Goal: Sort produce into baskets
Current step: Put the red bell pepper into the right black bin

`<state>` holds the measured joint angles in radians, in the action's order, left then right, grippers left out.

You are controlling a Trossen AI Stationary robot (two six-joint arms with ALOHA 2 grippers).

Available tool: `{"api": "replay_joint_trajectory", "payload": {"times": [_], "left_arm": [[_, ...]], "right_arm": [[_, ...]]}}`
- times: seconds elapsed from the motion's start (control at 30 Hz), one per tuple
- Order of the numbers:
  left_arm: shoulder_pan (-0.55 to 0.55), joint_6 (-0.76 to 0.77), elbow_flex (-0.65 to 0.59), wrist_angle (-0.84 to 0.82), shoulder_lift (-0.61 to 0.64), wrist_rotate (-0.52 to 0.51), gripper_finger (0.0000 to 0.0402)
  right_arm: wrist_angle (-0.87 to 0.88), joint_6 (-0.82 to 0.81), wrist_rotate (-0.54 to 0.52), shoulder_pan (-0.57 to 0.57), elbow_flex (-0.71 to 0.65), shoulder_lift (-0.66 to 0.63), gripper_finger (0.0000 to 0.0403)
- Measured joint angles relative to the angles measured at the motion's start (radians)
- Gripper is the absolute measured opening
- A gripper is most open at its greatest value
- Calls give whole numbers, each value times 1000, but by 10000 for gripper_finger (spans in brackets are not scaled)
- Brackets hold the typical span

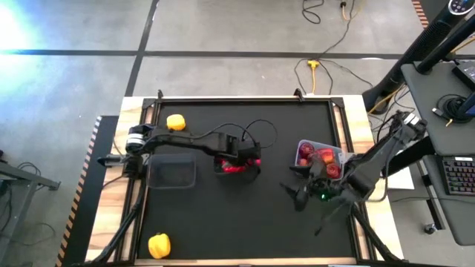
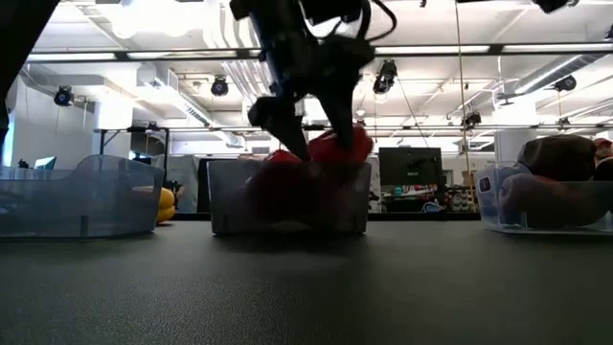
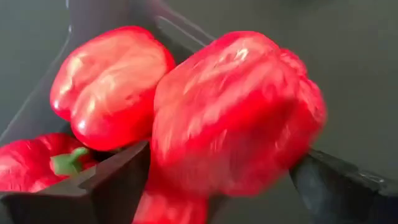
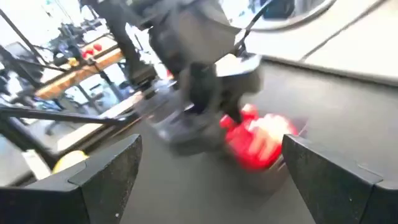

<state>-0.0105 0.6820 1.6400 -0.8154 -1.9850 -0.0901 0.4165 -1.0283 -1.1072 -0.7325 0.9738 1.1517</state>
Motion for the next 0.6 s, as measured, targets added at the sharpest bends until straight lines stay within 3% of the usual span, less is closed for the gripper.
{"api": "replay_joint_trajectory", "payload": {"times": [0.13, 0.33, 0.6], "left_arm": [[0, -20, 19, -32, 54, 4, 364], [0, -56, 36, -182, 136, -32, 360], [-65, -68, 34, -343, 191, -139, 339]], "right_arm": [[0, 201, 59, 106, -12, -95, 377], [1, 375, 218, 297, -47, -171, 377], [-193, 603, 581, 507, -67, -66, 376]]}}
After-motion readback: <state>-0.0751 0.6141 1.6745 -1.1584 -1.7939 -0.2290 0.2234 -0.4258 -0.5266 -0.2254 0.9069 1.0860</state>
